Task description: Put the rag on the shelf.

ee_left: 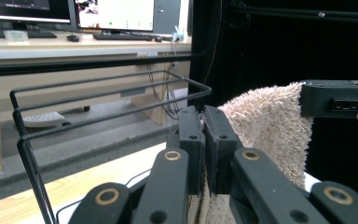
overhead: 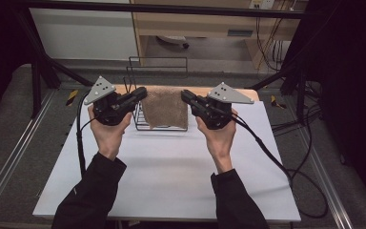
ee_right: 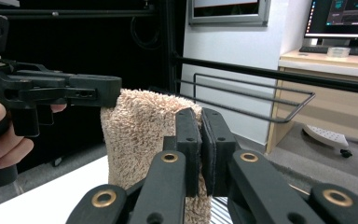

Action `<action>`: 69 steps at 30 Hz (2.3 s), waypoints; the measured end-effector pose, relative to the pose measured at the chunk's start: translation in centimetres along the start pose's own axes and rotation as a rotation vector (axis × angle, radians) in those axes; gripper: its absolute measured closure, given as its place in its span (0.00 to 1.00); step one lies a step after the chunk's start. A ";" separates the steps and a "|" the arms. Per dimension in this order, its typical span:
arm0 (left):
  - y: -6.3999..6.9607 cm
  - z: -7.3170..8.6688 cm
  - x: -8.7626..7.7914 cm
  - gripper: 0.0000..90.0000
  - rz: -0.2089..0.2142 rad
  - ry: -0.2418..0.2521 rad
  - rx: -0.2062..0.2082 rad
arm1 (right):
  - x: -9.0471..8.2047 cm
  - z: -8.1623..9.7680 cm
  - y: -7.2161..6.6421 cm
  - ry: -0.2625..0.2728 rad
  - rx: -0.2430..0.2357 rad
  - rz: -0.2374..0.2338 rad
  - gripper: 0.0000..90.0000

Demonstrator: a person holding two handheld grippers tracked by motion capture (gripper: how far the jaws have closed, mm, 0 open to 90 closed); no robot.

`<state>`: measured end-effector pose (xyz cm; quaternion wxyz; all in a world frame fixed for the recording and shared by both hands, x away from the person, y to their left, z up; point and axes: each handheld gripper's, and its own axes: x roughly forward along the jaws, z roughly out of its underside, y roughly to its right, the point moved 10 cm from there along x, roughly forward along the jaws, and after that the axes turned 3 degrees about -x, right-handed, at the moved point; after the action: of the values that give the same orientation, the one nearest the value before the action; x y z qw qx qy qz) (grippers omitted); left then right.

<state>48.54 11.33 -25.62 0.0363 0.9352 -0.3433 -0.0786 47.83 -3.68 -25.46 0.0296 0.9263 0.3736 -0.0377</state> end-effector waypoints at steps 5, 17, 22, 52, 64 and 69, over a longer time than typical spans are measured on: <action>-0.2 -0.6 0.1 0.96 -0.005 0.009 0.003 | 0.3 -0.8 0.2 0.013 -0.014 0.009 0.96; -0.9 -3.4 0.0 0.96 -0.026 0.047 0.022 | 1.0 -3.2 0.4 0.051 -0.025 0.019 0.97; -1.0 -4.4 -0.2 0.96 -0.028 0.056 0.027 | 1.3 -4.2 0.5 0.065 -0.033 0.021 0.97; -3.4 -8.9 0.9 0.96 -0.072 0.086 0.017 | 4.3 -8.4 1.9 0.097 -0.058 0.046 0.97; -4.1 -10.4 1.8 0.96 -0.092 0.087 0.021 | 5.5 -9.6 3.0 0.108 -0.055 0.057 0.97; -4.6 -11.1 2.2 0.96 -0.101 0.087 0.019 | 6.2 -9.9 3.5 0.107 -0.053 0.059 0.97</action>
<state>55.01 13.60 -15.54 0.0383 0.9542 -0.2944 -0.0361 55.16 -1.12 -16.04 0.0352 0.9366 0.3480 0.0224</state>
